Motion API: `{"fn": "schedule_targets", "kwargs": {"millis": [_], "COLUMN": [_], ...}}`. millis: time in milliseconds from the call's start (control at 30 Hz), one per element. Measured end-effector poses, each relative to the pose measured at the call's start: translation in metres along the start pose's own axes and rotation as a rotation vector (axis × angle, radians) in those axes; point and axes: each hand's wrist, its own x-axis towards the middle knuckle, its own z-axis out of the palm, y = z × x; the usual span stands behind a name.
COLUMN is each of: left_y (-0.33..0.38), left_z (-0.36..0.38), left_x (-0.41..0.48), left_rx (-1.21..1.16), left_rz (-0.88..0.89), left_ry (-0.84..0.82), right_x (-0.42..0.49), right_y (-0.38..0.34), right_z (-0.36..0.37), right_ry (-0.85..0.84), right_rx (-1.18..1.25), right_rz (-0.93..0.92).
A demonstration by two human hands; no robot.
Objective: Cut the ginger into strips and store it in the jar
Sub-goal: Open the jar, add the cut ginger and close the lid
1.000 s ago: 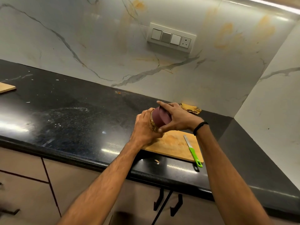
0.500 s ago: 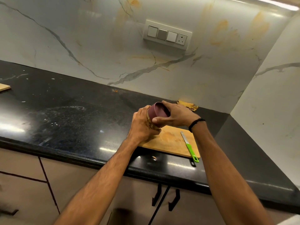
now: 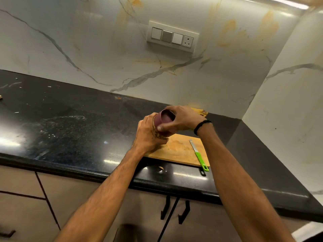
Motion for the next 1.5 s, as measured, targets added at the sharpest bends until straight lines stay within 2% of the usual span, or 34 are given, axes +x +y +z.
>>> {"fn": "schedule_targets", "kwargs": {"millis": [133,267,400,500,633,733,800,900,1033,1167,1233,1400,1500], "left_y": [0.001,-0.001,0.001,0.0,-0.002,-0.001,-0.004,-0.005,-0.01,-0.006,-0.005,-0.012,-0.003], "left_z": [0.0,0.0,0.0,0.0,0.001,0.001,0.003,0.004,0.004,0.006,0.007,0.006,0.01], "left_x": [0.0,0.001,0.001,0.0,0.0,0.002,0.002,0.004,0.003,0.001,0.002,0.003,0.001], "left_rx": [-0.018,-0.01,-0.041,-0.033,-0.069,-0.037,-0.051,-0.066,-0.083,-0.083,-0.055,-0.085,-0.127], "left_rz": [0.001,0.013,-0.002,0.011,0.006,0.031,0.028,0.005,0.032,0.145,0.186,0.2,0.229], "left_ry": [0.011,0.004,0.003,-0.002,0.006,-0.011,-0.011,-0.008,0.017,0.06,0.081,0.064,0.141], "right_x": [-0.005,-0.002,-0.004,-0.002,-0.002,-0.001,0.0,0.0,-0.003,-0.012,-0.012,-0.012,-0.013], "right_y": [0.003,0.004,0.003,0.001,0.001,0.002,0.002,0.001,0.004,0.006,0.0,-0.018,-0.016], "right_z": [0.004,0.0,-0.001,-0.007,-0.003,0.001,0.001,0.008,0.03,0.055,0.063,0.066,0.059], "right_ry": [-0.088,-0.03,-0.114,-0.056,-0.153,-0.075,-0.098,-0.12,0.09,0.475,0.601,0.687,0.669], "right_rx": [0.033,0.025,0.022,0.014,-0.005,0.001,0.024,0.046,0.093,0.132,0.087,0.057,0.19], "right_rz": [0.035,0.066,0.017,0.042,0.024,0.031,0.069,-0.01,-0.127,-0.21,-0.171,0.015,0.046]}}
